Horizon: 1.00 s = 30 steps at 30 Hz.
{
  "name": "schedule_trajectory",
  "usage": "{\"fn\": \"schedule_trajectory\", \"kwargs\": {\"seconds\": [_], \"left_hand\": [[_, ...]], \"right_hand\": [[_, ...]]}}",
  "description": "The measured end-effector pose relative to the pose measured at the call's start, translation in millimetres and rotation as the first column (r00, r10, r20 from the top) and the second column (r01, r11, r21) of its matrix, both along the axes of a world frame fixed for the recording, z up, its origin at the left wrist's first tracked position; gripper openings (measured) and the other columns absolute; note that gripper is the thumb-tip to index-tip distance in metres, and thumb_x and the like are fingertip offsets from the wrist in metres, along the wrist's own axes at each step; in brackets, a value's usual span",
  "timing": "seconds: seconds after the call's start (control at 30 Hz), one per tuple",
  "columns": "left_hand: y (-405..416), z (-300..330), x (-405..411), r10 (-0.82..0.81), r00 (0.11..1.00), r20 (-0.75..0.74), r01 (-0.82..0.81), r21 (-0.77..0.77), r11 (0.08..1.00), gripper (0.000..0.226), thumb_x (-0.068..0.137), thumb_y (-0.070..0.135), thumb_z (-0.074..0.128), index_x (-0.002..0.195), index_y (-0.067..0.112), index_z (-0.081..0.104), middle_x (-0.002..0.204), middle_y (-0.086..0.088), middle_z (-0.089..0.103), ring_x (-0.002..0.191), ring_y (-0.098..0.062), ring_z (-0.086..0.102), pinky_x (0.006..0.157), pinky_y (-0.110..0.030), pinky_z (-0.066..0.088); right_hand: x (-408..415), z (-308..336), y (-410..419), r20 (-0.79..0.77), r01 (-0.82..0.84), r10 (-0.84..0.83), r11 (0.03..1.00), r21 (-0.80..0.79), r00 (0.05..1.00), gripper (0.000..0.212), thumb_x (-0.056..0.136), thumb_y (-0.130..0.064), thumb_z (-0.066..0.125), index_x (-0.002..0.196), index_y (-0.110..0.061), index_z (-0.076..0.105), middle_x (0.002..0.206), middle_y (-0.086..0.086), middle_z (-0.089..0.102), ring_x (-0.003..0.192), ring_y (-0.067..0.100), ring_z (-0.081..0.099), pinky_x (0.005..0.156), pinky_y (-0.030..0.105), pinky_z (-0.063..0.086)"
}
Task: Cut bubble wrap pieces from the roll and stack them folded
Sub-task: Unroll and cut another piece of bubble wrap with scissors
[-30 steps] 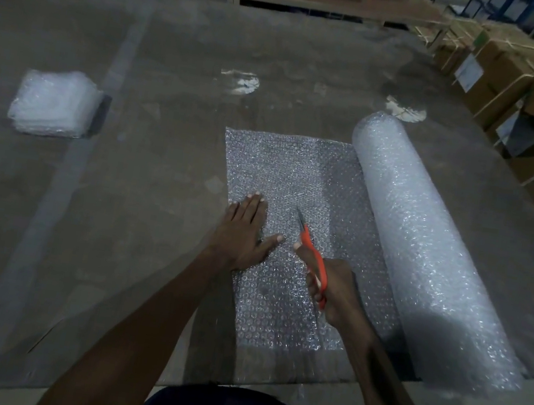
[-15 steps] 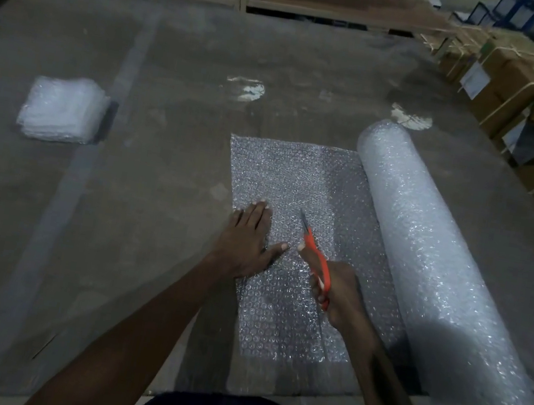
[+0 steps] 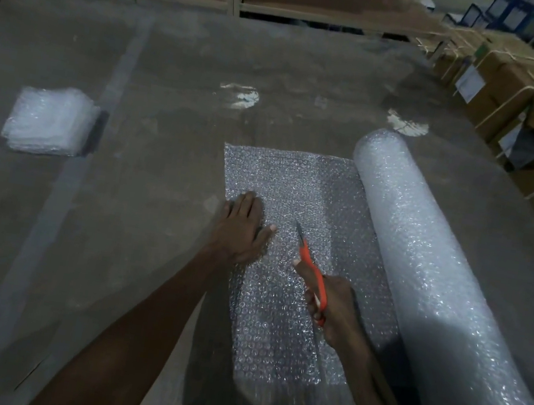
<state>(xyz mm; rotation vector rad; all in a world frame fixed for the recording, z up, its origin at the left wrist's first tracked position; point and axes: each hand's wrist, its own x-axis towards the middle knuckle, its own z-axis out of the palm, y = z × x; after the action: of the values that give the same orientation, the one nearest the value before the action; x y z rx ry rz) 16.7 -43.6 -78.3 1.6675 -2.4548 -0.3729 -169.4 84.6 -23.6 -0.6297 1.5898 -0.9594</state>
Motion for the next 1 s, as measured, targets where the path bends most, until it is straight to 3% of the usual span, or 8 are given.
{"fn": "schedule_trajectory", "kwargs": {"seconds": [0.13,0.27,0.4,0.53,0.7,1.0], "left_hand": [[-22.6,2.3,0.3,-0.040,0.999,-0.008,0.040,0.040,0.998,0.084,0.102,0.063,0.022,0.158,0.003,0.004,0.166,-0.018,-0.003,0.154,-0.030,-0.005,0.123,-0.044,-0.004],[-37.4,-1.1,4.0,-0.082,0.996,0.025,0.081,0.054,0.995,0.093,0.095,0.070,0.014,0.158,0.004,0.003,0.166,-0.017,-0.006,0.154,-0.029,-0.007,0.124,-0.047,-0.002],[-37.5,-7.7,5.0,-0.097,0.995,0.001,0.097,0.026,0.995,0.090,0.097,0.069,0.016,0.159,0.005,0.002,0.166,-0.015,-0.005,0.154,-0.027,-0.008,0.124,-0.046,-0.003],[-37.3,-7.5,5.4,-0.090,0.996,-0.021,0.091,0.012,0.996,0.089,0.097,0.068,0.016,0.159,0.005,0.005,0.167,-0.015,-0.003,0.154,-0.026,-0.007,0.124,-0.042,-0.006],[-37.4,-9.5,5.5,-0.085,0.996,-0.020,0.085,0.008,0.996,0.089,0.097,0.069,0.017,0.159,0.007,0.002,0.167,-0.014,-0.005,0.154,-0.025,-0.009,0.121,-0.038,-0.010],[-36.5,-8.4,5.6,-0.083,0.996,-0.039,0.083,0.009,0.996,0.085,0.100,0.066,0.021,0.159,0.007,0.003,0.167,-0.013,-0.005,0.154,-0.024,-0.009,0.123,-0.039,-0.009]], "right_hand": [[1.0,5.2,-9.0,0.001,-0.008,0.008,1.000,0.021,1.000,0.041,0.079,-0.039,0.086,0.060,-0.011,0.062,0.048,0.003,0.052,0.037,0.012,0.038,0.040,0.020,0.029],[2.1,7.2,-14.4,-0.015,-0.024,0.024,0.999,0.025,1.000,0.039,0.080,-0.038,0.084,0.067,-0.008,0.063,0.049,0.003,0.053,0.036,0.011,0.040,0.039,0.020,0.031],[0.4,3.6,-15.0,-0.003,-0.014,0.014,1.000,0.022,1.000,0.037,0.082,-0.031,0.085,0.067,-0.006,0.062,0.047,0.004,0.048,0.034,0.011,0.037,0.037,0.019,0.029],[0.2,1.5,-16.2,0.006,-0.016,0.016,1.000,0.019,1.000,0.039,0.079,-0.035,0.087,0.081,0.000,0.069,0.052,0.007,0.051,0.037,0.012,0.040,0.039,0.020,0.031],[-0.4,4.9,-25.3,-0.019,-0.023,0.024,0.999,0.046,1.000,0.042,0.076,-0.043,0.086,0.075,-0.005,0.067,0.053,0.005,0.054,0.039,0.014,0.041,0.042,0.023,0.033],[2.6,4.5,-36.6,-0.023,-0.025,0.026,0.998,0.052,0.999,0.037,0.079,-0.036,0.086,0.079,-0.004,0.068,0.053,0.006,0.053,0.039,0.013,0.040,0.042,0.023,0.030]]}}
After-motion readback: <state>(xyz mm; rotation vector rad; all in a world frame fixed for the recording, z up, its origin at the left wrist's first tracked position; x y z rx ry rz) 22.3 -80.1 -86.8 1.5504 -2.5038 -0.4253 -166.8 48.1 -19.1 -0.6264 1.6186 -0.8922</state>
